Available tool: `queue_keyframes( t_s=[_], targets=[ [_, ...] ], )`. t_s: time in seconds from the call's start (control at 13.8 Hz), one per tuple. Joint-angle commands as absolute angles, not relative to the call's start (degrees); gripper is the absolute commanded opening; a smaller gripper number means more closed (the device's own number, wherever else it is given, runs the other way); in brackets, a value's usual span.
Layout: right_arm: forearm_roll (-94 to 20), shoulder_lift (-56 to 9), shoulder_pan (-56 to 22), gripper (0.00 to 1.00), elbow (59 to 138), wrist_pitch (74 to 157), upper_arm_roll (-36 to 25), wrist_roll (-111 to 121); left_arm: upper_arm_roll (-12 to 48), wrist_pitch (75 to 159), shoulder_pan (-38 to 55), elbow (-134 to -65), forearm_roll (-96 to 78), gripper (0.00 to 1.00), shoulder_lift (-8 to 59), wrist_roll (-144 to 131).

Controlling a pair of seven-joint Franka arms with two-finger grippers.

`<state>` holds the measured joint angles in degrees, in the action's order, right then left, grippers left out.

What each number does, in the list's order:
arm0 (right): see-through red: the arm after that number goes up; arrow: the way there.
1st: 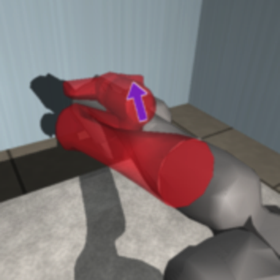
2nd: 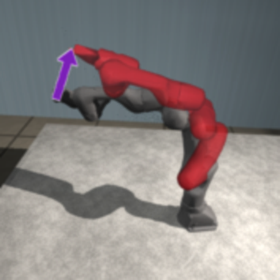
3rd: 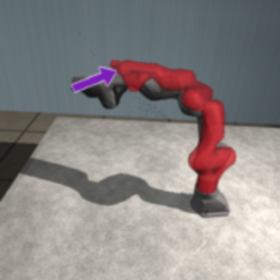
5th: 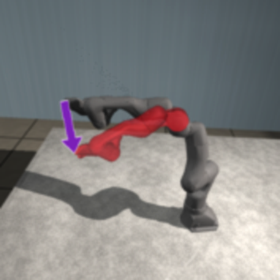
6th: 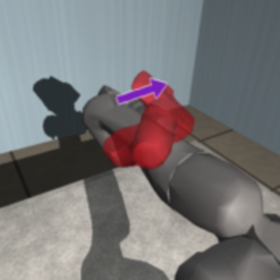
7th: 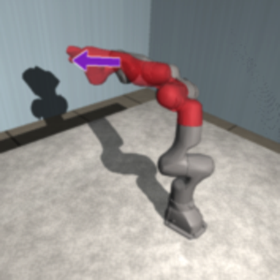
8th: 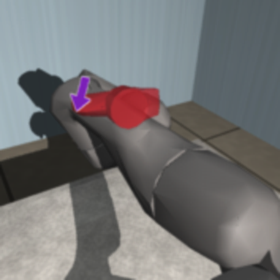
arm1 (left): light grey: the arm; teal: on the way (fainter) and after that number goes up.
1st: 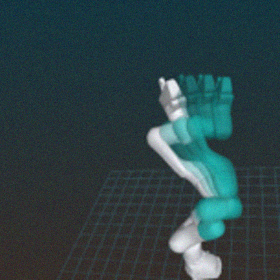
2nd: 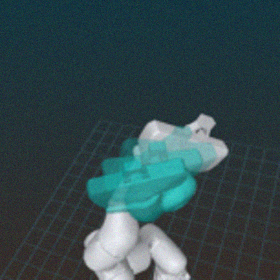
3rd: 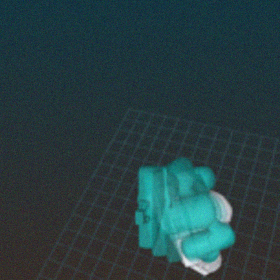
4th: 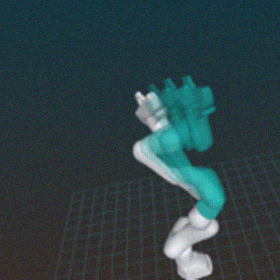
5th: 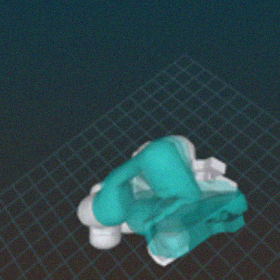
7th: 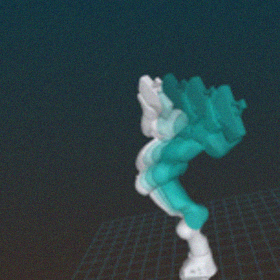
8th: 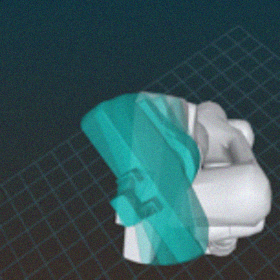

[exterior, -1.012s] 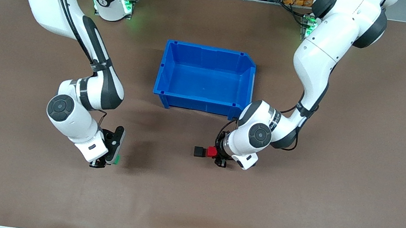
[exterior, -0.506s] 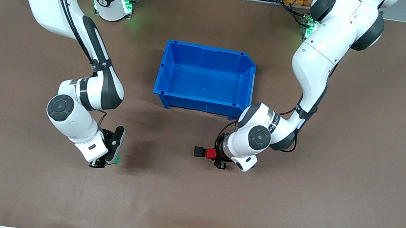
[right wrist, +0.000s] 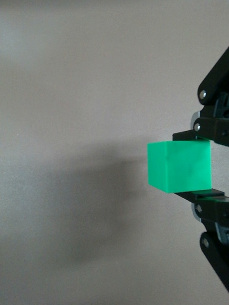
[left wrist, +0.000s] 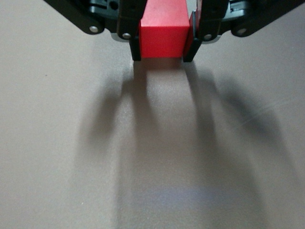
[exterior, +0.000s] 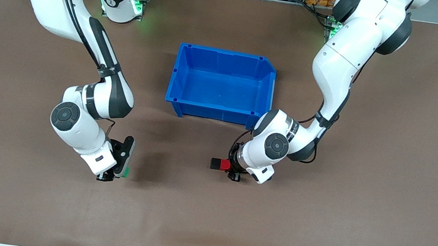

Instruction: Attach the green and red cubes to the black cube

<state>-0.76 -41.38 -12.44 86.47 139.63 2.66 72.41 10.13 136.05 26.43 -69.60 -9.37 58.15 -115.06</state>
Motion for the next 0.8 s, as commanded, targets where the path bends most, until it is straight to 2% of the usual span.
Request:
queue_keyframes(
  t_s=[0.0, 0.07, 0.14, 0.29, 0.51, 0.72],
  targets=[
    [0.0, -42.4, -12.5, 0.00, 84.9, 139.6, 2.7, 72.6, 9.4, 136.8, 27.4, -67.5, -10.5, 0.00, 59.9, -116.1],
    [0.0, -42.4, -12.5, 0.00, 84.9, 139.6, 2.7, 72.6, 9.4, 136.8, 27.3, -67.5, -10.5, 0.00, 59.9, -116.2],
    [0.0, -42.4, -12.5, 0.00, 84.9, 139.6, 2.7, 72.6, 9.4, 136.8, 27.2, -67.6, -10.5, 0.22, 59.9, -116.3],
    [-0.1, -42.4, -12.5, 0.00, 84.9, 139.6, 2.7, 72.5, 9.1, 136.7, 27.4, -67.8, -10.4, 1.00, 59.4, -116.2],
    [-0.5, -42.4, -13.7, 0.00, 84.7, 139.4, 2.8, 70.9, 9.1, 133.7, 27.2, -68.0, -10.3, 1.00, 57.4, -116.2],
    [-0.2, -42.4, -18.4, 0.00, 83.3, 138.9, 2.8, 63.1, 9.6, 125.5, 24.4, -68.2, -9.9, 1.00, 52.2, -115.5]
  ],
)
